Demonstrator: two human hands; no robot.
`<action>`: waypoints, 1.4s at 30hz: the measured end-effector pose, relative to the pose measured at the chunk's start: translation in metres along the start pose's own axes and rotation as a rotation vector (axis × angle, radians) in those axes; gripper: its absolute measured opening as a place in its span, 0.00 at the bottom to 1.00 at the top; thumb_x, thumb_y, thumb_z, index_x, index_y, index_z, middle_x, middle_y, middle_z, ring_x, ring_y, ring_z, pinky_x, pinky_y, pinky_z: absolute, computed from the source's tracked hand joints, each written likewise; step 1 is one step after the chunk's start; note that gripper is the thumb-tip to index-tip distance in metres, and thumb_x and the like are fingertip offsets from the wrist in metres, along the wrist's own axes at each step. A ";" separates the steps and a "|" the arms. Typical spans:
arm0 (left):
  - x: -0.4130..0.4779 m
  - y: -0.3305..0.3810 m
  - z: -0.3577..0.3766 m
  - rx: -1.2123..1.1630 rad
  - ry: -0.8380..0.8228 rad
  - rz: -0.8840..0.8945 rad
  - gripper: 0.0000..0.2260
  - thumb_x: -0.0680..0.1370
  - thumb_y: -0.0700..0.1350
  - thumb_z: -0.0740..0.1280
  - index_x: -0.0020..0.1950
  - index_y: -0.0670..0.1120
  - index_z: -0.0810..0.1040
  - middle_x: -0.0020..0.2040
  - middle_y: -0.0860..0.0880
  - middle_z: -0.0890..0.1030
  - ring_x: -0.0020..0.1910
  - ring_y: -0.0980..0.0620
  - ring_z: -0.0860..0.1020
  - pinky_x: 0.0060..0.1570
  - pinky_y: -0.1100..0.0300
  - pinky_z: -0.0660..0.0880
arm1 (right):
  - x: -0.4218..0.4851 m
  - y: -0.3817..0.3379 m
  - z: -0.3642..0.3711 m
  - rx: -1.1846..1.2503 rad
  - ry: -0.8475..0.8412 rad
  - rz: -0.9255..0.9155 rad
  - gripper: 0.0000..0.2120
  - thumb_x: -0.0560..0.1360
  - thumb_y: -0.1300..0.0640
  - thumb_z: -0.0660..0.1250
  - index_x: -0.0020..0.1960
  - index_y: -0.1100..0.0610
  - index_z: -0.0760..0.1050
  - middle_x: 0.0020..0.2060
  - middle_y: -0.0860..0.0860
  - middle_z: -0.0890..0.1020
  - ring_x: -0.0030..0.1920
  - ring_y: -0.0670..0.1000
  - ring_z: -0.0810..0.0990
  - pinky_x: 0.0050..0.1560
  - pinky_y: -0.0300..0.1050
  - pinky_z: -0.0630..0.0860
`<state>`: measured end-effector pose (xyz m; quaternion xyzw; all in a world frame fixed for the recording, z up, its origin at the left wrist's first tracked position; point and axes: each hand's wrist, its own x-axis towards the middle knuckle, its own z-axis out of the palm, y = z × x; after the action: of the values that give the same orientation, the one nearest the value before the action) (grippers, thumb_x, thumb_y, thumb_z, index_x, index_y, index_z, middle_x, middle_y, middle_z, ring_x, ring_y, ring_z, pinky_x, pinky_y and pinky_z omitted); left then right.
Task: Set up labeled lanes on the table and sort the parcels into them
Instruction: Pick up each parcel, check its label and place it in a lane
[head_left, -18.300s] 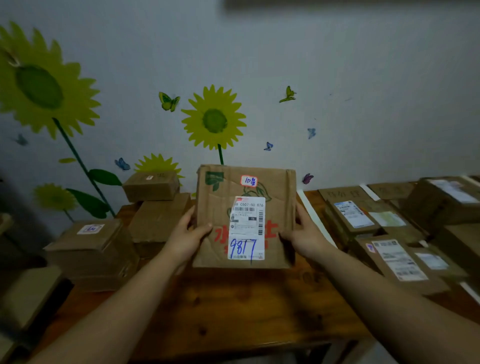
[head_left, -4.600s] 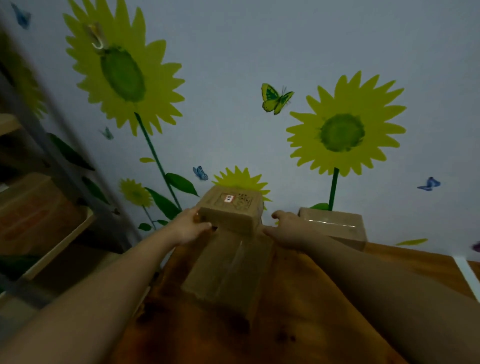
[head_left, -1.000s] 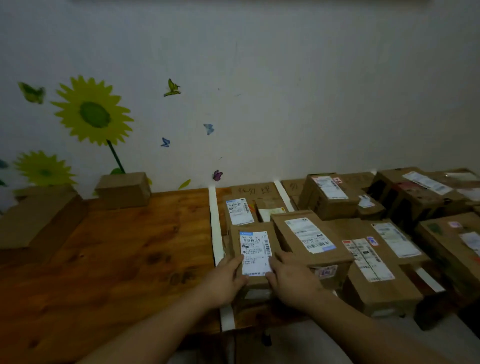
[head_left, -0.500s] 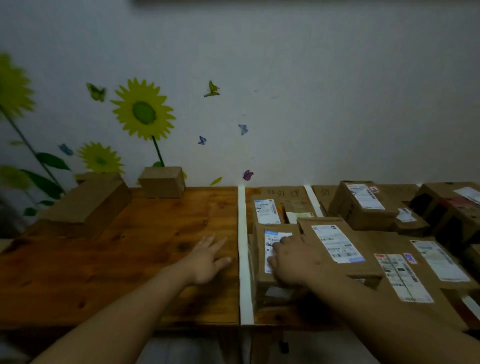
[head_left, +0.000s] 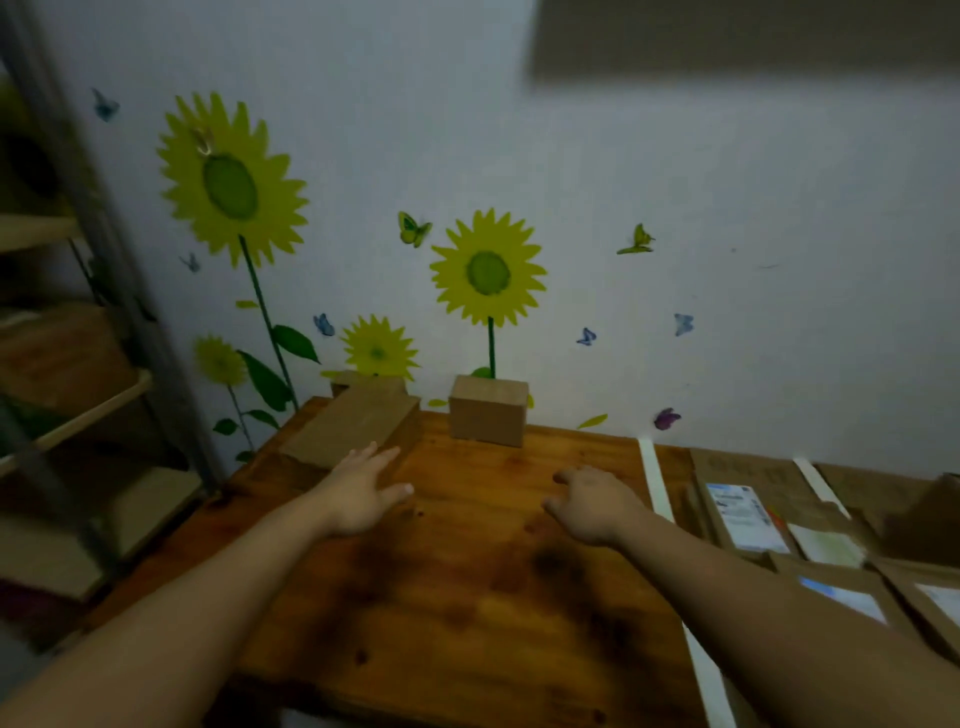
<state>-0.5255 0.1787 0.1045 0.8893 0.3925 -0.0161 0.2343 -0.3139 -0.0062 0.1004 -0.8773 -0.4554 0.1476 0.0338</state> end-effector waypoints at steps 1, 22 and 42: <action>0.008 -0.010 -0.009 -0.012 -0.004 -0.016 0.31 0.78 0.59 0.59 0.78 0.53 0.51 0.78 0.47 0.47 0.77 0.44 0.44 0.73 0.49 0.48 | 0.008 -0.010 -0.002 0.008 0.009 0.001 0.28 0.79 0.41 0.57 0.74 0.53 0.63 0.71 0.55 0.67 0.69 0.57 0.67 0.66 0.52 0.68; 0.315 -0.007 -0.012 0.048 -0.054 -0.004 0.31 0.77 0.58 0.63 0.76 0.46 0.59 0.75 0.42 0.60 0.74 0.44 0.58 0.72 0.52 0.57 | 0.301 0.018 -0.015 0.302 -0.068 0.131 0.27 0.80 0.46 0.58 0.75 0.55 0.57 0.69 0.58 0.67 0.67 0.58 0.69 0.65 0.51 0.67; 0.414 0.006 0.043 -0.907 -0.067 -0.418 0.18 0.80 0.59 0.53 0.56 0.48 0.75 0.58 0.45 0.78 0.55 0.45 0.77 0.58 0.51 0.74 | 0.382 0.039 0.037 1.082 -0.065 0.331 0.30 0.76 0.51 0.68 0.73 0.52 0.59 0.59 0.52 0.74 0.56 0.54 0.76 0.52 0.51 0.80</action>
<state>-0.2285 0.4426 -0.0188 0.5990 0.5221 0.0812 0.6017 -0.0868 0.2774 -0.0300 -0.7896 -0.1722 0.3902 0.4411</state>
